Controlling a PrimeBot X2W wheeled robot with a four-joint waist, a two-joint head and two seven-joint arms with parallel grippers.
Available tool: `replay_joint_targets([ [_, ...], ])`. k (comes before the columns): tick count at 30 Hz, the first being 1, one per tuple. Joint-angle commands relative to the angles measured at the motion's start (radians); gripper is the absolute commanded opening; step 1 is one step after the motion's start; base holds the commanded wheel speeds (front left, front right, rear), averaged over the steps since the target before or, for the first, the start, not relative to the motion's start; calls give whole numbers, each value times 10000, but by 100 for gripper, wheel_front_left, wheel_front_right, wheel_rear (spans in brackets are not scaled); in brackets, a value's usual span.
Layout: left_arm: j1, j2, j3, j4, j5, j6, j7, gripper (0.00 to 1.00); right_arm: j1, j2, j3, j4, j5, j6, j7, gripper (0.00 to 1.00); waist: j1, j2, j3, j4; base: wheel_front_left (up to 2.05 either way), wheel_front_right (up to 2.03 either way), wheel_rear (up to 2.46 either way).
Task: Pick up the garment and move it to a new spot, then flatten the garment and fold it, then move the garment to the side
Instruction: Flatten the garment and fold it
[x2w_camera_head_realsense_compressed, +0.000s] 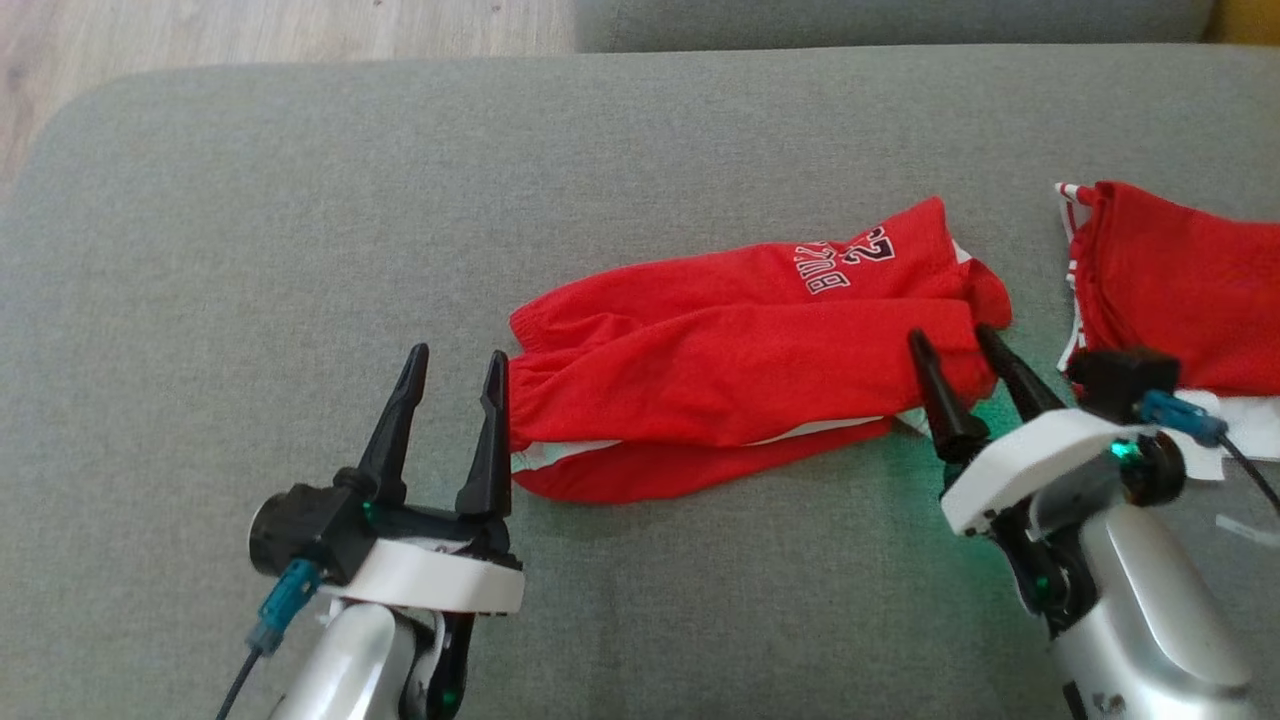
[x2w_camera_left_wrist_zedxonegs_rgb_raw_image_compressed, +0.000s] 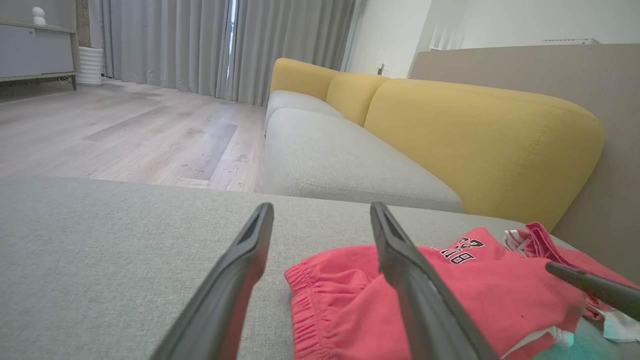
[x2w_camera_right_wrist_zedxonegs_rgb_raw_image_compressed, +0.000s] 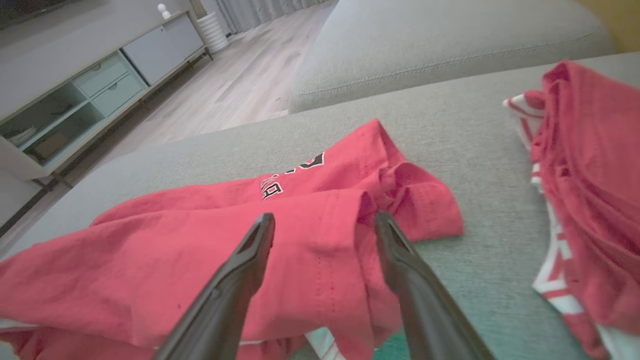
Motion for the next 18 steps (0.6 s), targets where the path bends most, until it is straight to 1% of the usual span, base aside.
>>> replay_joint_targets([
  [1, -508, 3, 447, -267, 101, -54, -94, 100, -364, -143, 310, -159, 161, 67, 103, 100, -1, 0, 32, 29, 0, 0, 0],
  [6, -541, -95, 475, -166, 167, -137, -94, 100, -750, -322, 894, 220, 644, 67, 454, 100, -1, 0, 46, 61, 0, 0, 0],
  [10, -547, -145, 516, -78, 203, -179, -95, 100, -964, -472, 1215, 187, 935, 67, 314, 100, -1, 0, -6, 7, 0, 0, 0],
  [11, -541, -156, 534, -65, 210, -186, -95, 100, -993, -502, 1299, 172, 1018, 67, 285, 97, -1, 0, -22, -16, 0, 0, 0],
  [12, -535, -168, 552, -56, 217, -191, -95, 100, -1015, -539, 1389, 154, 1096, 67, 261, 45, -1, 0, -32, -41, 0, 0, 0],
  [13, -529, -180, 565, -48, 223, -199, -95, 100, -1037, -581, 1473, 118, 1160, 67, 206, 0, -1, 0, -43, -67, 0, 0, 0],
  [18, -509, -223, 622, -5, 265, -240, -95, 100, -975, -791, 1770, -213, 1432, 67, -167, 0, -1, 0, -136, -211, 0, 0, 0],
])
